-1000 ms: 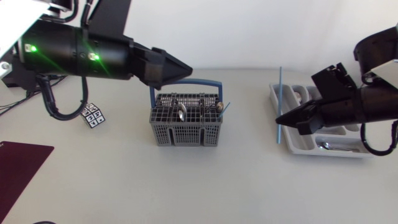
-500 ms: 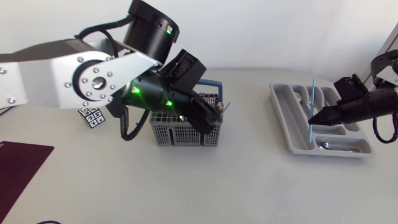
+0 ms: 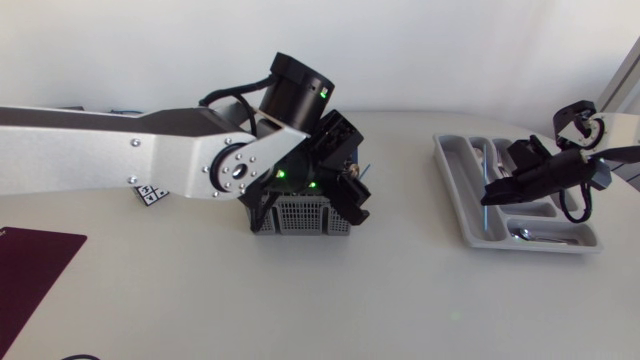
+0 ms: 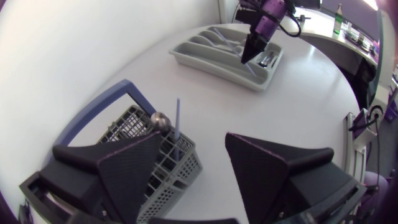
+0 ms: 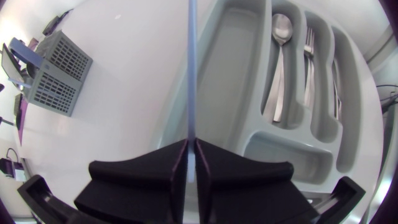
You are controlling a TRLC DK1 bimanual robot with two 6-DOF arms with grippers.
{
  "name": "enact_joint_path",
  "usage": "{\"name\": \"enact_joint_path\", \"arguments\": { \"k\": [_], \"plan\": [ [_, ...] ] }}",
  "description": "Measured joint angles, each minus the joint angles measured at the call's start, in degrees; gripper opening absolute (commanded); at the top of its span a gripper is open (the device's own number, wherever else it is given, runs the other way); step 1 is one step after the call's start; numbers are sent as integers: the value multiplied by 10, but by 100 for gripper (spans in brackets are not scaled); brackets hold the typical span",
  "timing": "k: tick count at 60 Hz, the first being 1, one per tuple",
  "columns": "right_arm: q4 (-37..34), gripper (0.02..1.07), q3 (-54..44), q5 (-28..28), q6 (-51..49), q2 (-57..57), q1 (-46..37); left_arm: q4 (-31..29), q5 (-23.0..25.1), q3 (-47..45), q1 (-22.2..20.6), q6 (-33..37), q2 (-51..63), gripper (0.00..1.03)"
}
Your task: Transfer all utensils from the basket to the drawer tray.
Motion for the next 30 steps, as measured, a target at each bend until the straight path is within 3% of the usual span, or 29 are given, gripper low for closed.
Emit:
{"name": "enact_joint_path", "arguments": {
  "k": [9, 13, 17, 30],
  "plan": [
    [14, 70, 0, 6, 4, 5, 13, 55, -16, 0, -8, 4, 19, 71],
    [16, 83, 0, 8, 6, 5, 15, 70, -19, 0, -11, 6, 27, 71],
    [16, 89, -1, 8, 6, 5, 15, 91, -30, 0, -13, 6, 37, 71],
    [26, 92, -5, 8, 8, 4, 15, 149, -47, -5, -17, 14, 68, 66]
  ]
}}
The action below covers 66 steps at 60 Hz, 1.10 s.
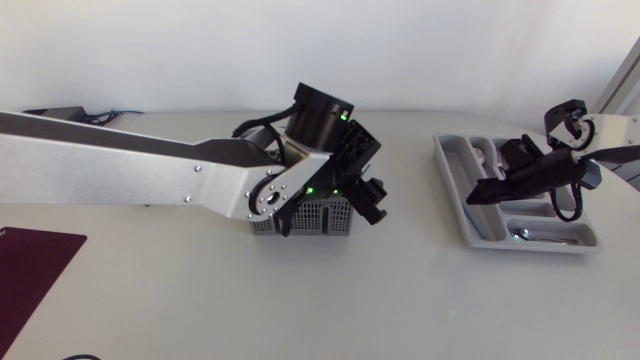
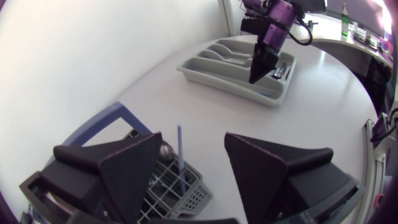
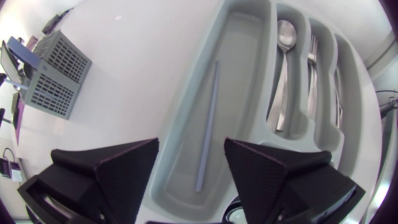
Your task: Transfer all utensils from the basket to the drawer tray.
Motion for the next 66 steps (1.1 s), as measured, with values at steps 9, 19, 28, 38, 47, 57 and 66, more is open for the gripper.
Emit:
{"name": "enact_joint_path", "arguments": {
  "k": [9, 19, 28, 38, 47, 57, 66],
  "plan": [
    [1, 94, -10, 0, 0, -7, 0, 34, -14, -5, 0, 0, 17, 59],
    [5, 94, -26, 0, 0, -24, 3, 49, -15, -12, 0, 0, 32, 51],
    [14, 94, -37, 0, 0, -29, 10, 68, -17, -21, 0, 0, 37, 37],
    [18, 95, -48, 0, 0, -37, 12, 88, -25, -23, 0, 0, 37, 29],
    [19, 95, -54, 0, 0, -42, 15, 93, -25, -23, 0, 0, 39, 17],
    [20, 95, -56, 1, 0, -42, 19, 97, -28, -23, 0, 0, 43, 4],
    [20, 95, -56, 2, 0, -48, 23, 101, -29, -23, 0, 0, 43, 4]
  ]
}}
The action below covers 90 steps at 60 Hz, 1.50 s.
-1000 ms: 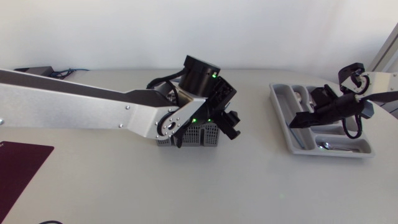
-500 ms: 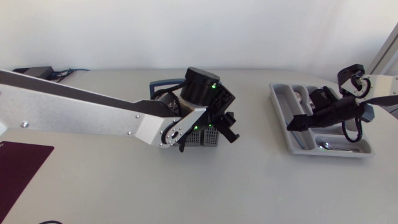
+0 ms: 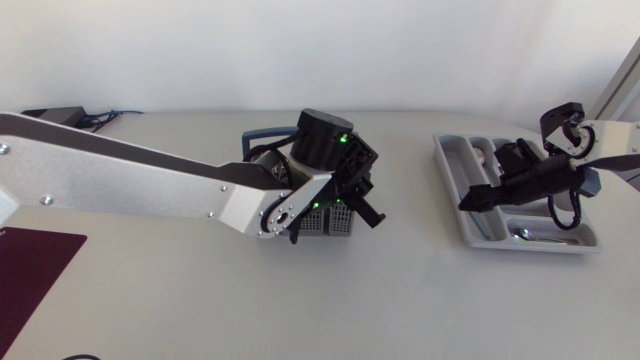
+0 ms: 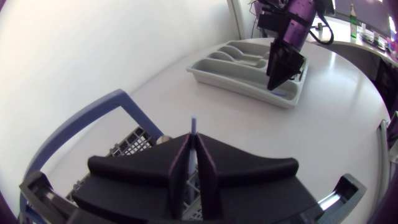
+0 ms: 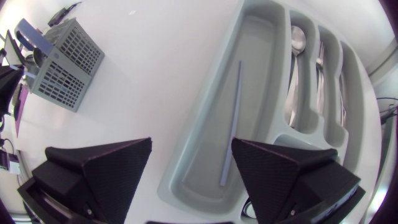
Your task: Transfer all utensils from the basket to the drawer tray.
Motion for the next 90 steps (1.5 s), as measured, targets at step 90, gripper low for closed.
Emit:
{"name": "enact_joint_path", "arguments": {
  "k": [90],
  "plan": [
    [-44, 95, -44, -88, 0, -258, 153, -312, 261, 137, 90, -189, -187, 4]
  ]
}}
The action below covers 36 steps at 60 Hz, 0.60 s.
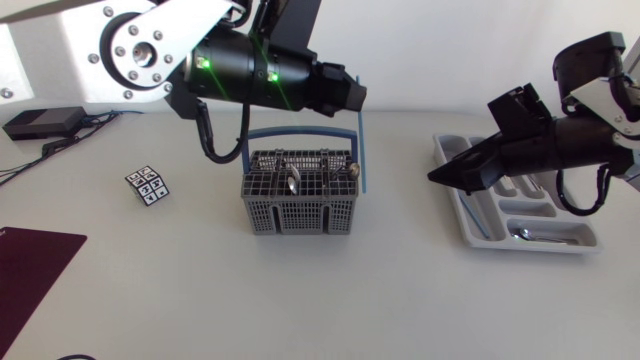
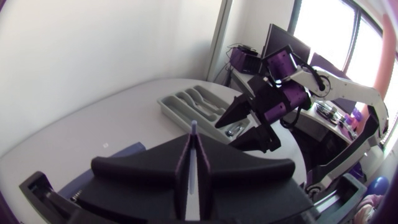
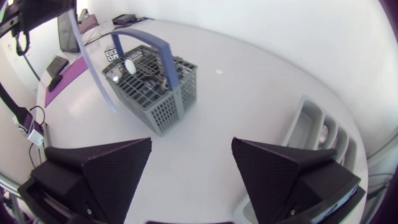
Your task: Transfer all utensils from the basket to the drawer tray.
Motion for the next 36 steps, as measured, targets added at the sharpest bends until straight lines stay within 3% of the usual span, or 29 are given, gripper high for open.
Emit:
{"name": "enact_joint_path", "arguments": {
  "k": [19, 31, 36],
  "plan": [
    [-4, 94, -11, -30, 22, -39, 114, -20, 91, 0, 9, -39, 12, 4],
    [-4, 77, -12, -43, 35, -39, 156, -20, 117, -2, 9, -53, 25, 4],
    [-2, 64, -14, -47, 41, -39, 166, -20, 119, -6, 9, -54, 31, 4]
  ]
}}
